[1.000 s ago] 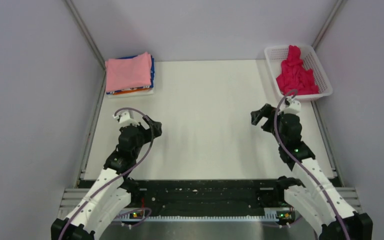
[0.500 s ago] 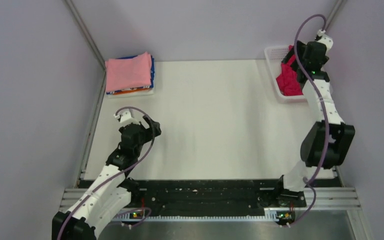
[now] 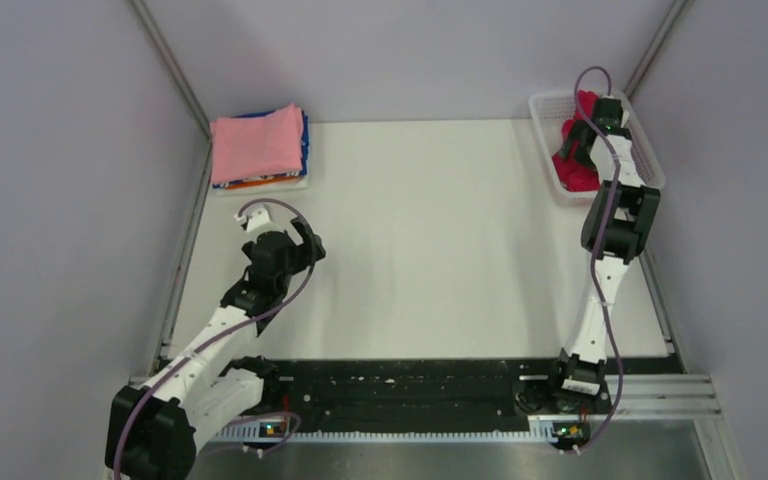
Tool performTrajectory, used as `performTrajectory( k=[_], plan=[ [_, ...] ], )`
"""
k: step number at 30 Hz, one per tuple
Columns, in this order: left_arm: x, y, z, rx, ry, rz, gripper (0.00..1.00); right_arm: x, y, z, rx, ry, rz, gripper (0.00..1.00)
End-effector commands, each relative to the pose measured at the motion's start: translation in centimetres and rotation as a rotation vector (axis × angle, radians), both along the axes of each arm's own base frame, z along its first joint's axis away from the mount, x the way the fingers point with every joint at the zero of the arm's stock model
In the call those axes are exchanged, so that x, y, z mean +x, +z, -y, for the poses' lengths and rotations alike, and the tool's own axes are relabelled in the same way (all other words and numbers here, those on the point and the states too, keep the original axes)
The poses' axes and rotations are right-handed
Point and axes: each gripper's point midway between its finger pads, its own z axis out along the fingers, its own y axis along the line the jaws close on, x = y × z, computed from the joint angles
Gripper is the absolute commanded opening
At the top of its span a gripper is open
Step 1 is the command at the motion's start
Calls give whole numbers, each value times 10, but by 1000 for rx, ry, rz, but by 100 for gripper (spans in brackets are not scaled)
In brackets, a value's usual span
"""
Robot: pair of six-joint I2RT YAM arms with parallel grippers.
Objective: Fold and stack the t-shirts
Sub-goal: Grab crumpled tshirt from bin with the right arm
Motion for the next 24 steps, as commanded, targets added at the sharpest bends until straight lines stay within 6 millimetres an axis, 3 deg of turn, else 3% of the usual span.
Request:
performTrajectory(
  k=[1, 6, 8, 10, 12, 14, 15, 17, 19, 24],
  plan=[
    [18, 25, 3, -12, 15, 68, 99, -6, -20, 0, -5, -8, -64, 98],
    [21, 24, 4, -2, 11, 55, 99, -18, -71, -4, 31, -28, -156, 94],
    [23, 25, 5, -5, 8, 55, 99, -19, -78, -7, 48, -25, -169, 87],
    [23, 26, 7, -10, 2, 55, 99, -16, -76, -8, 57, -19, -160, 78],
    [23, 28, 8, -10, -3, 57, 99, -12, -65, -8, 57, -18, -135, 55],
    [21, 27, 8, -10, -5, 52, 99, -7, -46, -6, 44, -25, -92, 28],
    [21, 28, 7, -11, -6, 54, 99, -4, -31, -5, 34, -27, -61, 20],
    [18, 27, 7, -15, -6, 53, 99, 5, 2, -1, 10, -29, 18, 14],
    [16, 24, 8, -29, -10, 50, 99, 15, 43, 2, -20, -28, 119, 1],
    [9, 18, 18, -63, -62, 26, 99, 28, 160, -12, -14, 47, 384, 0]
  ],
)
